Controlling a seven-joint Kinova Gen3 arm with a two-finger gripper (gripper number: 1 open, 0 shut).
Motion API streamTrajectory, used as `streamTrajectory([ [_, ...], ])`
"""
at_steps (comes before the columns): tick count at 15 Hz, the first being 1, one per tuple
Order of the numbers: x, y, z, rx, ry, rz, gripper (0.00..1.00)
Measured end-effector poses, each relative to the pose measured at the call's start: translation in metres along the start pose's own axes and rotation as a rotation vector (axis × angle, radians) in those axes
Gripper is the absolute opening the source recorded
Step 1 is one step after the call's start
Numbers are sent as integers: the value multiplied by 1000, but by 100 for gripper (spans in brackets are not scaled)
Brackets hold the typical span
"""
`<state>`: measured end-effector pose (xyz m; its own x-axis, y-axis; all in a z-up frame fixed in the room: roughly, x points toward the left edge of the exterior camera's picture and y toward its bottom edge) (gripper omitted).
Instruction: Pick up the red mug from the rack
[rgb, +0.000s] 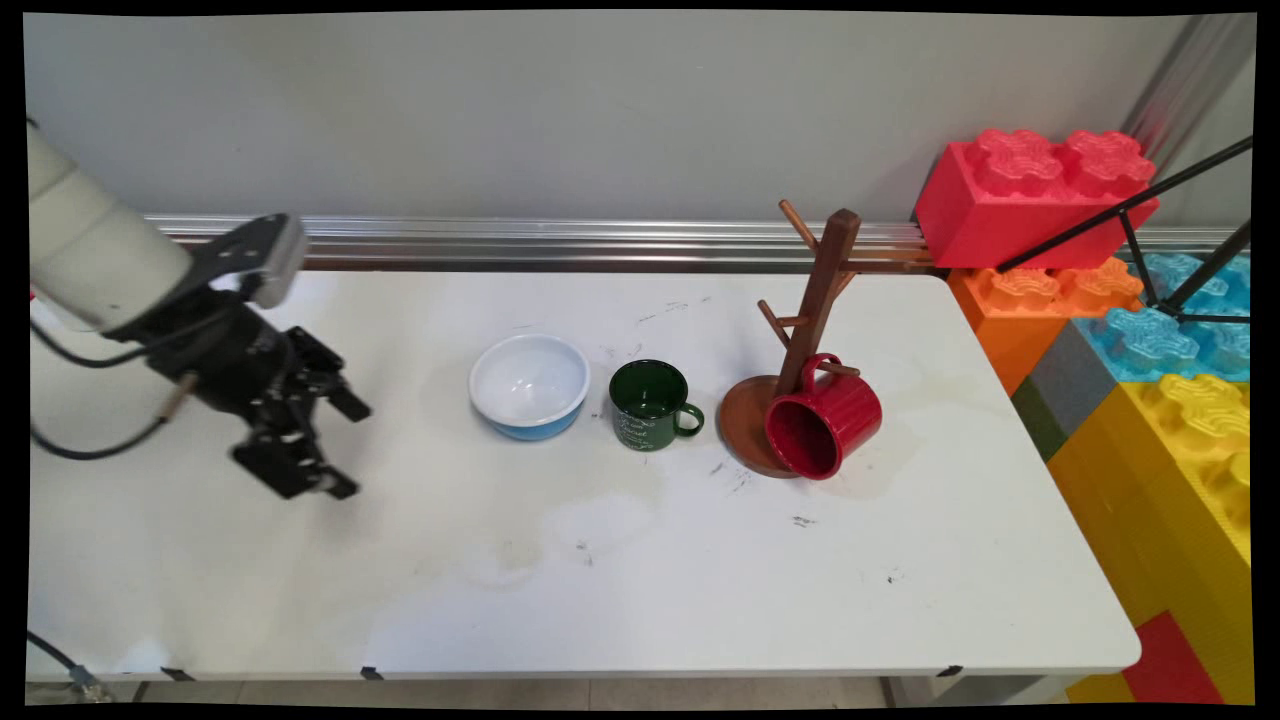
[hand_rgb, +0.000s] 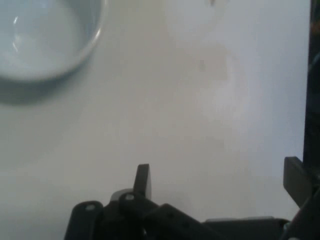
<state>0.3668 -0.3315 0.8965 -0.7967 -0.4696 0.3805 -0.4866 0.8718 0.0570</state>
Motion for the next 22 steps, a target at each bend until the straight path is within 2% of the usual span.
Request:
streamTrajectory([
  [8, 100, 51, 38, 81, 88, -127, 100],
  [14, 163, 80, 68, 134, 114, -223, 100],
  [18, 194, 91, 87, 147, 127, -277, 100],
  [22, 222, 101, 106, 143, 135, -335, 100],
])
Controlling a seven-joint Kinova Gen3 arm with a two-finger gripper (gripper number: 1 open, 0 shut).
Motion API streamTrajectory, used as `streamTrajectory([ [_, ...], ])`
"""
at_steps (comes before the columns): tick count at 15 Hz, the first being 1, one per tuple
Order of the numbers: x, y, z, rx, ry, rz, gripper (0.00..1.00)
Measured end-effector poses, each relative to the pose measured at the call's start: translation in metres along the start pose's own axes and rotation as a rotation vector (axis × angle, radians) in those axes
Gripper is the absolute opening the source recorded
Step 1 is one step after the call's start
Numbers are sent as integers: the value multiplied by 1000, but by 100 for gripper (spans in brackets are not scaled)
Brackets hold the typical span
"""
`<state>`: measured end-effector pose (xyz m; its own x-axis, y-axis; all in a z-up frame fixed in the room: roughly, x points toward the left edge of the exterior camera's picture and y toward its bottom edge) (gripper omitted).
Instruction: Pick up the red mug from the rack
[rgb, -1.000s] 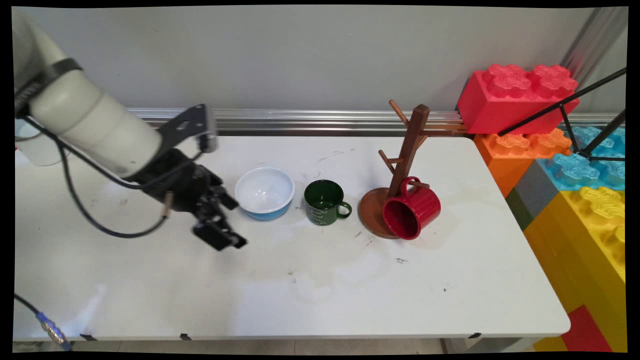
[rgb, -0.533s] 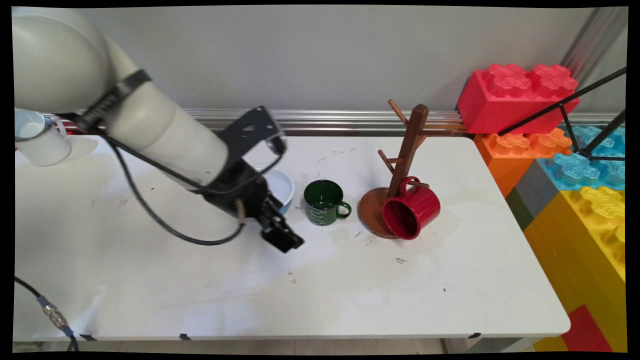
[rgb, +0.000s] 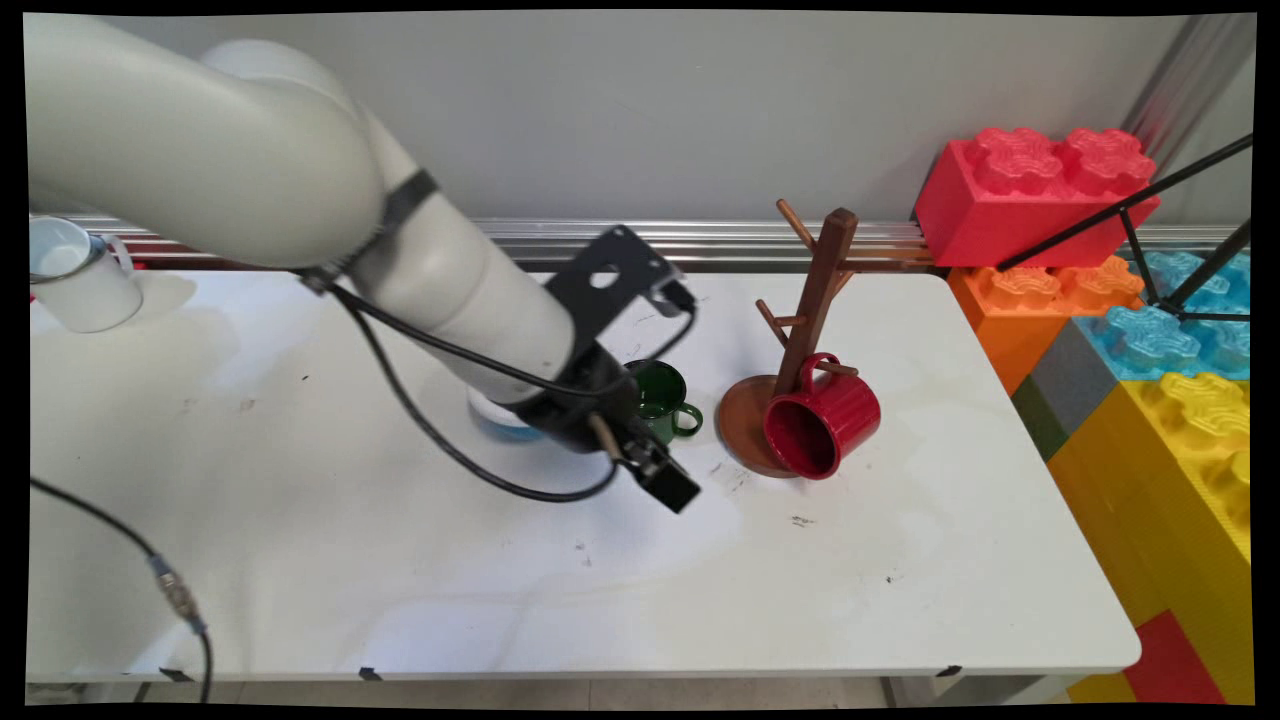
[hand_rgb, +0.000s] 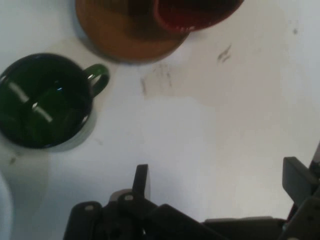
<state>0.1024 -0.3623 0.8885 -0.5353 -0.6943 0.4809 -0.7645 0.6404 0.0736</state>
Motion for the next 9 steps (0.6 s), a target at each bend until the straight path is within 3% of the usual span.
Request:
streamTrajectory([
  [9, 40, 38, 47, -4, 18, -146, 100],
])
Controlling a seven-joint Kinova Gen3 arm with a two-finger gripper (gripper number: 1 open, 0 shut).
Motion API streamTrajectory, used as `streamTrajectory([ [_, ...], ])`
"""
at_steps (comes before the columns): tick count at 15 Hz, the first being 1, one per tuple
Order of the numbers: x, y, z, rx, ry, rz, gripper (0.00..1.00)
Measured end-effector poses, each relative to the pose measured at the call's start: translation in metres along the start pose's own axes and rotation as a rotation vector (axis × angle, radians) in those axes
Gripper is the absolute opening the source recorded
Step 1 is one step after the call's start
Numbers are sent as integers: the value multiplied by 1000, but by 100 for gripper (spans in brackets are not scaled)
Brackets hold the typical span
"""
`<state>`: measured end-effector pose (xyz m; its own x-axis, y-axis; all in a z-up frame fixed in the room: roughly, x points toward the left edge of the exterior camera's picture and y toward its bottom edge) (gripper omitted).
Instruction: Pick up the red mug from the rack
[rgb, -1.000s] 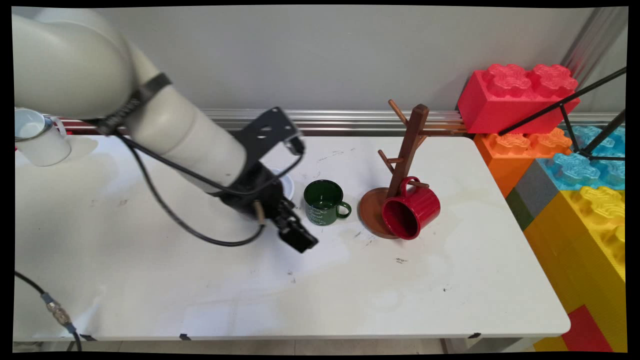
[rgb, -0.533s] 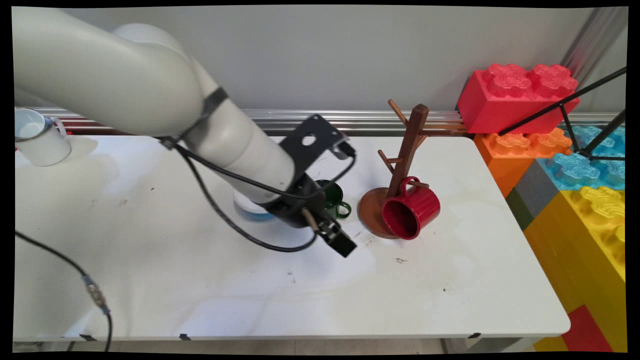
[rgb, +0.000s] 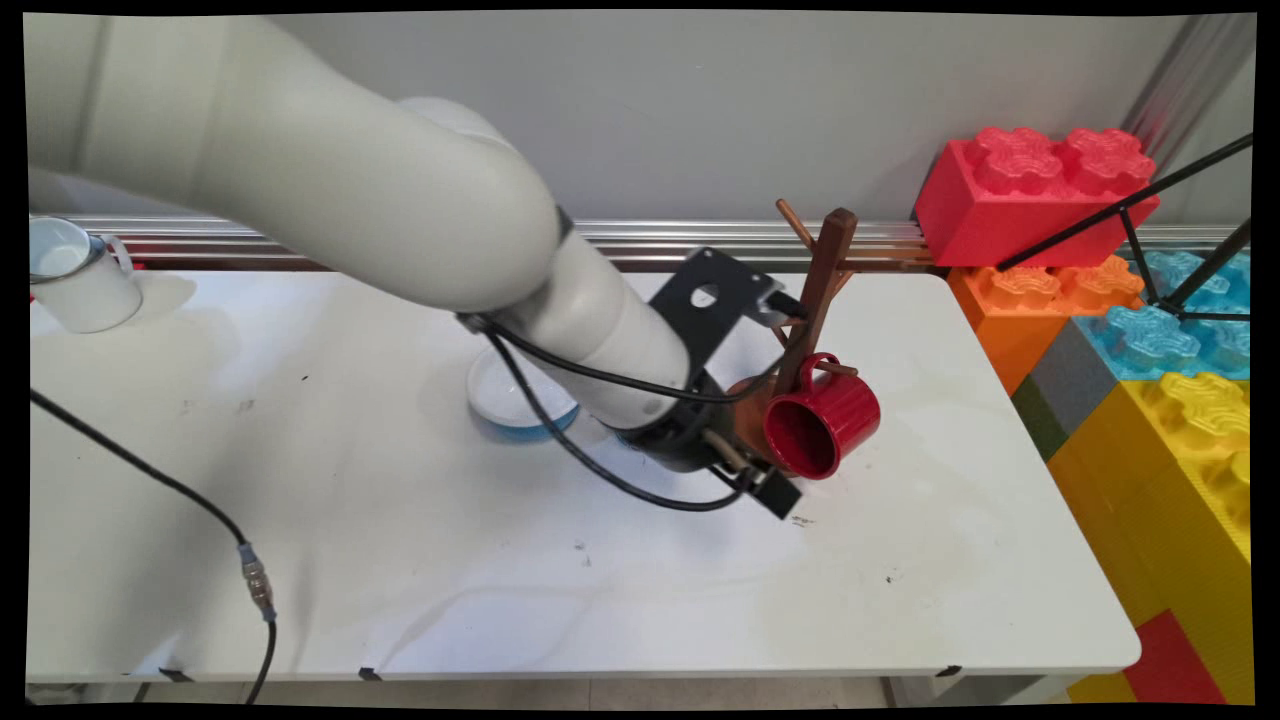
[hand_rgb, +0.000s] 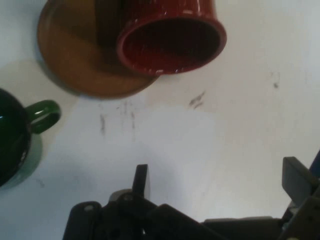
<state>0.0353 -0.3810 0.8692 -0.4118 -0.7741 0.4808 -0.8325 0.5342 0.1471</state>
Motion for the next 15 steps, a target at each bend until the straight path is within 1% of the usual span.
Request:
streamTrajectory([
  [2, 4, 5, 8, -1, 10, -25, 100],
  [5, 9, 11, 20, -7, 43, -66, 100],
  [8, 6, 14, 34, -19, 76, -102, 100],
  [11, 1, 16, 46, -31, 100, -117, 100],
  [15, -5, 17, 61, -41, 145, -129, 100],
])
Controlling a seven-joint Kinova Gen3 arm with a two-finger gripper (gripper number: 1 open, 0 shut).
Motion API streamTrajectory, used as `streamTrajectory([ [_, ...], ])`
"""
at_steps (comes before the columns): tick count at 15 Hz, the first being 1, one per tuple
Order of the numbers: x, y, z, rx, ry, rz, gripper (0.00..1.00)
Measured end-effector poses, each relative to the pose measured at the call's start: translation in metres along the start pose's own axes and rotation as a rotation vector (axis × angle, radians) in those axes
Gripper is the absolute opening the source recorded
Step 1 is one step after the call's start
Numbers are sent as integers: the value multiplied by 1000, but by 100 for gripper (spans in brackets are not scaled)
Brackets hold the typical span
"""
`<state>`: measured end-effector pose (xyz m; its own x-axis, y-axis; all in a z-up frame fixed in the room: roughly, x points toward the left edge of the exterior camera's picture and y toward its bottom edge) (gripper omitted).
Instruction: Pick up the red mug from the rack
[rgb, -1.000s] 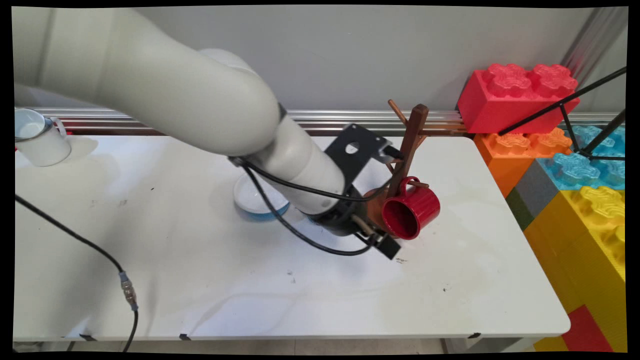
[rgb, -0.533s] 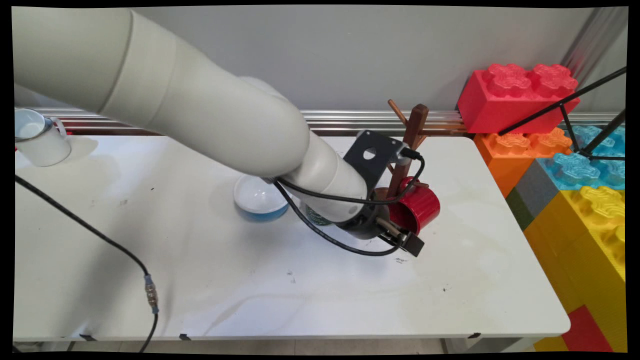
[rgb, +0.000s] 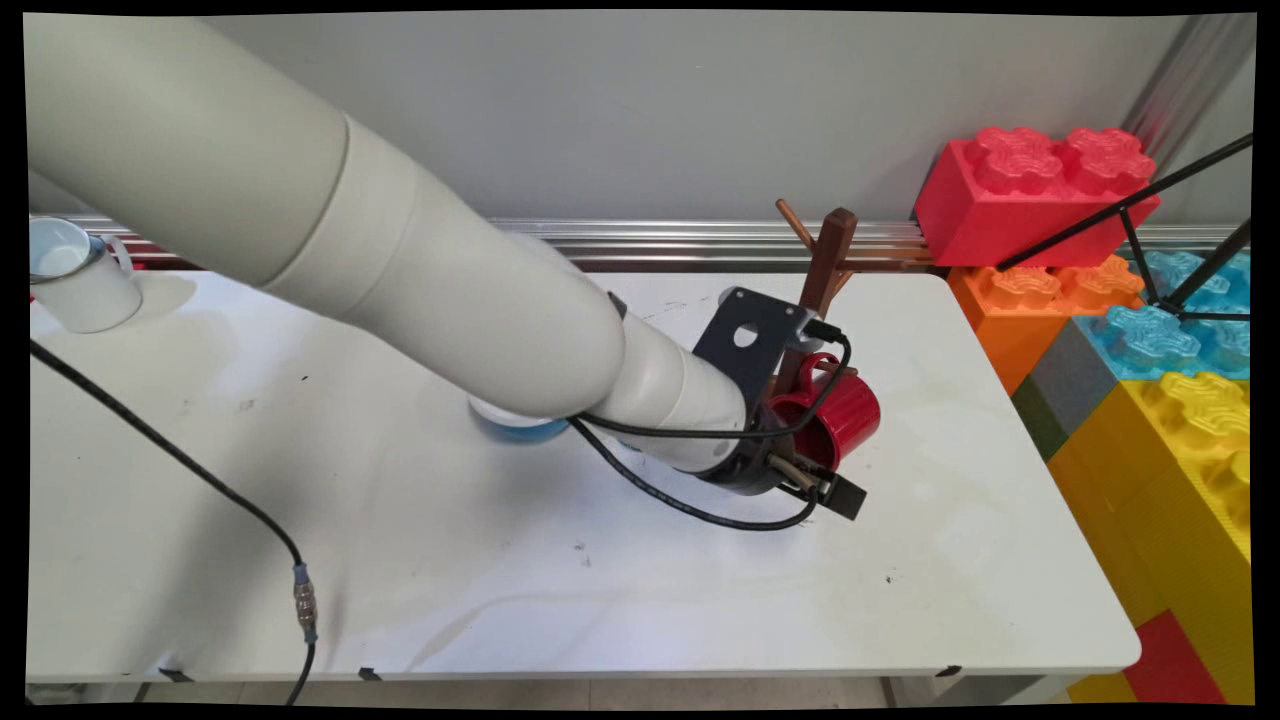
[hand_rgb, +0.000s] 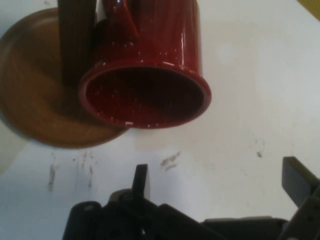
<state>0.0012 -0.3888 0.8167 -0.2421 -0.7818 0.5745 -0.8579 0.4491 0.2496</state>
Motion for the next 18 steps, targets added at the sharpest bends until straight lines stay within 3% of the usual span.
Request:
streamTrajectory([
  [8, -11, -1, 14, -5, 106, -50, 100],
  [18, -24, -2, 22, -23, 188, -143, 100],
])
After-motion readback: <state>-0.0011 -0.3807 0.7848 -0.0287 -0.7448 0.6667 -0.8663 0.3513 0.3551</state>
